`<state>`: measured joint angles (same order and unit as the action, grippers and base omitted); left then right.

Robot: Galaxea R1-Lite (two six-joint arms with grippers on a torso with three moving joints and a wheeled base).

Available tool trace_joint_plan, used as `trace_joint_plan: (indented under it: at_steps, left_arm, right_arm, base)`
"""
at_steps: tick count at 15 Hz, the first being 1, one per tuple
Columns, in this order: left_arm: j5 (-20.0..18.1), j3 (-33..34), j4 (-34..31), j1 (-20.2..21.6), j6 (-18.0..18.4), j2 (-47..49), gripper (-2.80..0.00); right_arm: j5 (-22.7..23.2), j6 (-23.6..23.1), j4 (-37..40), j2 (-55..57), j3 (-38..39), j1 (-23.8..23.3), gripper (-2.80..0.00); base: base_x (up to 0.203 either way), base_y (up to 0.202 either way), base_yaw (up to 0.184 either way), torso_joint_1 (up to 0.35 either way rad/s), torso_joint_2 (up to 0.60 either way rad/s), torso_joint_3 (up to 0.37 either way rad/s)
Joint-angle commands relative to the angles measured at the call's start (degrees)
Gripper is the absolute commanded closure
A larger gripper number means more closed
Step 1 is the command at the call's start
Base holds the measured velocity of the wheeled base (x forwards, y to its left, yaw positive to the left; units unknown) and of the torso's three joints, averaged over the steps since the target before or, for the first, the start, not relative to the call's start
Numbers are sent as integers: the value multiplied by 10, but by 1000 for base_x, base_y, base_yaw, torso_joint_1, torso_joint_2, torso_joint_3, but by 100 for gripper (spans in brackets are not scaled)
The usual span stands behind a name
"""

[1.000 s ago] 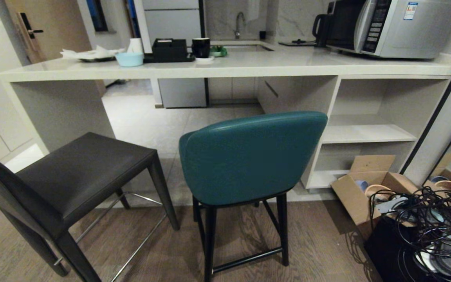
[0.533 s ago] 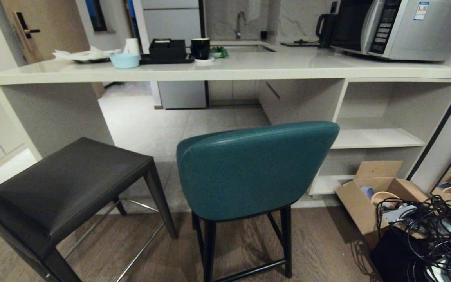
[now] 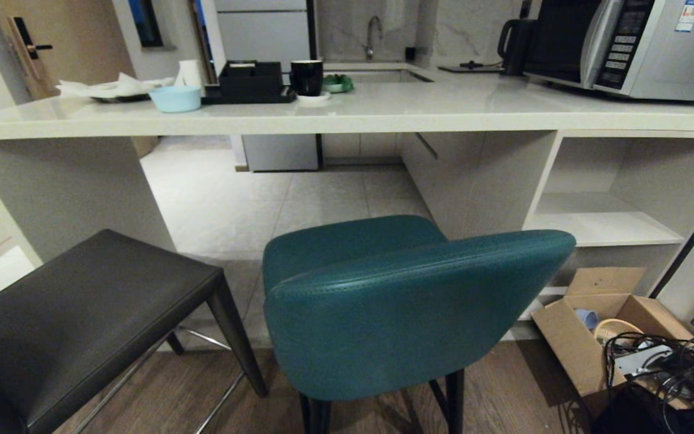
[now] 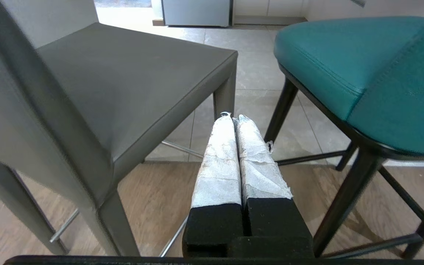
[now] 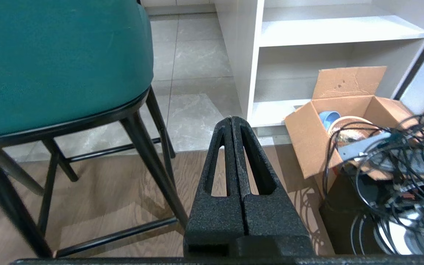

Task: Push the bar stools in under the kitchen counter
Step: Push the blue chair back under the dining table

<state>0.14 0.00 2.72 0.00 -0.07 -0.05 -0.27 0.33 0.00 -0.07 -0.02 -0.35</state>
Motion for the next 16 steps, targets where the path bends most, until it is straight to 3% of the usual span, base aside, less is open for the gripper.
trace_joint_plan:
  at_steps: [1, 8, 9, 11, 13, 16]
  left_arm:
    - [0, 11, 0, 0, 0, 0, 0]
    - [3, -15, -1, 1, 5, 4, 0]
    - [3, -39, -5, 2, 4, 26, 0]
    - [1, -81, 2, 5, 2, 112, 0]
    - [-5, -107, 54, 7, -1, 223, 0]
    - [-15, -126, 214, -3, 0, 433, 0]
  right_arm:
    - [-1, 0, 0, 1, -1, 0, 0]
    - [7, -20, 8, 16, -3, 0, 0]
    - [21, -33, 8, 37, -9, 1, 0]
    - [50, -2, 6, 104, -67, 7, 0]
    - [62, 33, -21, 231, -130, 15, 0]
    - [68, 39, -141, 442, -188, 13, 0]
  base:
    - [65, 0, 5, 7, 5, -2]
    - [0, 0, 0, 0, 0, 0]
    - [0, 0, 0, 0, 0, 0]
    - [0, 0, 0, 0, 0, 0]
    - [0, 0, 0, 0, 0, 0]
    - [0, 0, 0, 0, 0, 0]
